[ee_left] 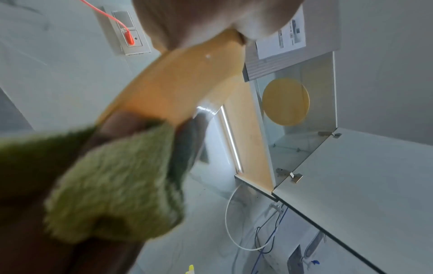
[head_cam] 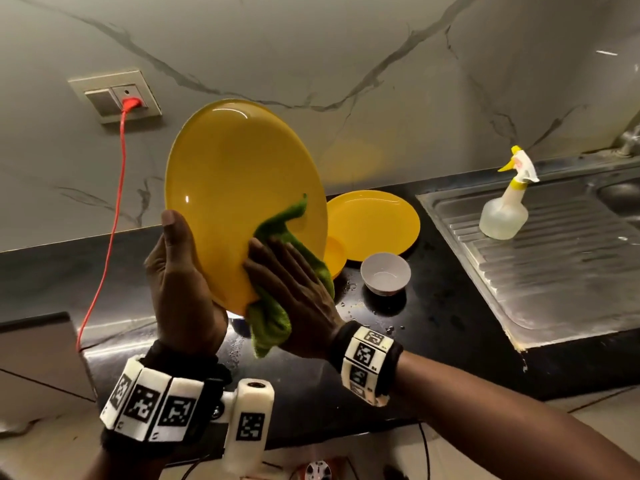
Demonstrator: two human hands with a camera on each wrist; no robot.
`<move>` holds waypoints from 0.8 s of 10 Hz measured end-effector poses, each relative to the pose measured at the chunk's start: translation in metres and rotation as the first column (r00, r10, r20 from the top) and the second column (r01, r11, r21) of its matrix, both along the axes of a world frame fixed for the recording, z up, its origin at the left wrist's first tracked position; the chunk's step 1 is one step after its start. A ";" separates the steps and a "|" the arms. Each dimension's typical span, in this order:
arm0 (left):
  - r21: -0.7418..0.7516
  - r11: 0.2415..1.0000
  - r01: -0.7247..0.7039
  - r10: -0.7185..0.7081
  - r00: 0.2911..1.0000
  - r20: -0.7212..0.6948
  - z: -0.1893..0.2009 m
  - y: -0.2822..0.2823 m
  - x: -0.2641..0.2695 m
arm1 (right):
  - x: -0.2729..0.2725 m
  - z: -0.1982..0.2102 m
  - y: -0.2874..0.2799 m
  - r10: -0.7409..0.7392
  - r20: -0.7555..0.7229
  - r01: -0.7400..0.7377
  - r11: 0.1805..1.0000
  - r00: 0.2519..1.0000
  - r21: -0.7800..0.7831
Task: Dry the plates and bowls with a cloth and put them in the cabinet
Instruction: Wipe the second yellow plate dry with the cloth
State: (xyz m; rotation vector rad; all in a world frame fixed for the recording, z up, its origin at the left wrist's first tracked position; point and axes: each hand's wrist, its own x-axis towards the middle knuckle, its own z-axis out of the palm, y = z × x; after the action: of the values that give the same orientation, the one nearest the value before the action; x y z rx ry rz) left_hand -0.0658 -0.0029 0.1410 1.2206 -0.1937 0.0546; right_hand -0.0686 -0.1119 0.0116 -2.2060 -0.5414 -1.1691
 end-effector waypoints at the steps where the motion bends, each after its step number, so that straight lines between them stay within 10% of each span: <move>1: 0.028 0.996 -0.086 0.085 0.996 0.031 -0.005 0.006 0.008 | 0.002 -0.024 -0.016 -0.076 -0.106 0.087 0.990 0.992 0.112; 2: 0.074 0.996 -0.047 0.042 0.997 0.071 -0.004 0.005 0.009 | -0.001 -0.017 -0.026 0.012 -0.554 0.270 0.864 0.832 0.424; 3: 0.125 0.992 -0.008 -0.005 0.994 0.105 -0.010 0.005 0.006 | 0.001 0.001 -0.038 0.126 -0.619 0.384 0.685 0.775 0.619; 4: 0.145 0.989 -0.021 0.005 0.993 0.115 -0.013 0.004 0.004 | 0.008 0.031 -0.033 0.109 -0.271 0.200 0.430 0.956 0.880; 5: 0.118 0.993 -0.029 0.017 0.995 0.102 -0.013 0.003 0.008 | 0.003 0.021 -0.015 0.064 -0.341 0.252 0.552 0.938 0.795; 6: 0.189 0.982 0.015 -0.036 0.993 0.110 -0.015 0.000 0.005 | -0.007 0.023 0.008 -0.197 -0.187 0.259 0.876 0.962 0.408; 8: 0.092 0.992 0.089 -0.099 0.989 0.107 -0.030 0.001 0.012 | 0.024 0.070 -0.007 0.183 -0.057 -0.181 0.983 0.982 0.035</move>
State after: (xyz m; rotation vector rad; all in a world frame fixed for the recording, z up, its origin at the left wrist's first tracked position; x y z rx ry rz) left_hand -0.0542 -0.0016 0.1111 1.2943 -0.3535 0.0323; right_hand -0.0442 -0.1185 0.0818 -2.1100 -0.6808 -1.0066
